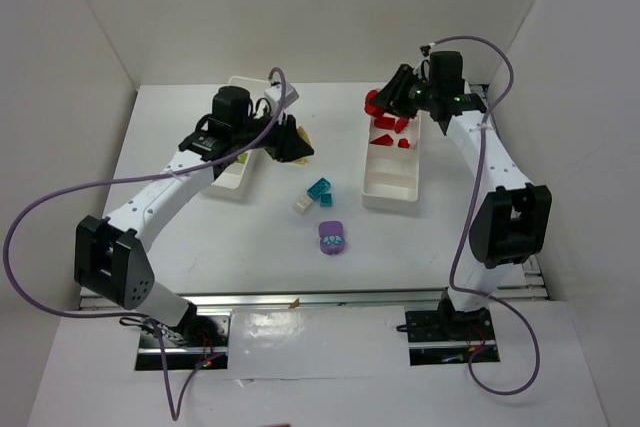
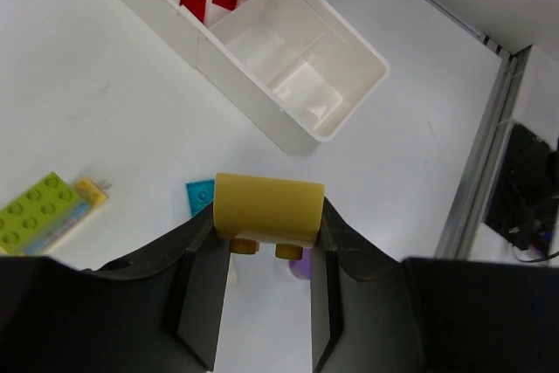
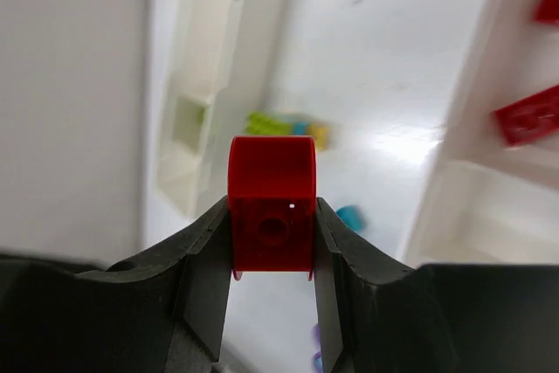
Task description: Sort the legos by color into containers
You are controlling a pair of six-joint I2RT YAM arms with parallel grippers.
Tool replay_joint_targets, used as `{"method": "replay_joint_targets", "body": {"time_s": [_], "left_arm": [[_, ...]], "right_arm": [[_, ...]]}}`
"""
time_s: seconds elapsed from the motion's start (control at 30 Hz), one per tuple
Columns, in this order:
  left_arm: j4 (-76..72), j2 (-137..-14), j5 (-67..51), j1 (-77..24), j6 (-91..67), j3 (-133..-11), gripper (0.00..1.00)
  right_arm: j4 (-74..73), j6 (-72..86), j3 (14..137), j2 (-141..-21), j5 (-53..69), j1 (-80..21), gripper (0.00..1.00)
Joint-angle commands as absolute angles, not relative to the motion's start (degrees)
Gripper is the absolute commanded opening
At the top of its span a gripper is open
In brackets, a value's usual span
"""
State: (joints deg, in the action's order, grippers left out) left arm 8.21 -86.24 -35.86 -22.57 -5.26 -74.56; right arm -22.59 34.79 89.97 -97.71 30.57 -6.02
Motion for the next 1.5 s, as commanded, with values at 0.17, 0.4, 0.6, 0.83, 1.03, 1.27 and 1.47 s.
{"method": "replay_joint_targets", "body": {"time_s": [0.17,0.4,0.6,0.83,1.03,1.27,1.47], "left_arm": [[18.62,-92.62,-32.96,-21.01,-13.62,-81.38,0.0],[32.15,-100.1,-26.37,-21.01,-17.66,-91.31,0.0],[33.39,-102.39,-25.22,-21.01,-19.42,-93.6,0.0],[34.45,-103.44,-25.22,-23.2,-19.95,-95.19,0.0],[35.51,-104.77,-25.22,-23.73,-19.95,-97.81,0.0],[36.83,-105.29,-25.22,-23.73,-19.95,-98.87,0.0],[37.44,-110.2,-26.54,-25.92,-20.56,-106.84,0.0]], "right_arm": [[-27.77,22.95,94.38,-103.6,-1.57,-8.09,0.19],[-29.53,15.82,102.2,-113.18,-7.56,-8.09,0.21],[-26.19,15.9,103.62,-116.81,-9.57,-8.09,0.27],[-25.58,16.52,108.36,-122.86,-8.88,-8.09,0.3],[-27.59,16.52,113.54,-126.56,-7.56,-8.7,0.61],[-30.5,16.52,119.09,-126.57,-9.4,-10.28,0.81],[-21.54,21.61,101.19,-109.19,-14.15,-9.59,0.69]]}}
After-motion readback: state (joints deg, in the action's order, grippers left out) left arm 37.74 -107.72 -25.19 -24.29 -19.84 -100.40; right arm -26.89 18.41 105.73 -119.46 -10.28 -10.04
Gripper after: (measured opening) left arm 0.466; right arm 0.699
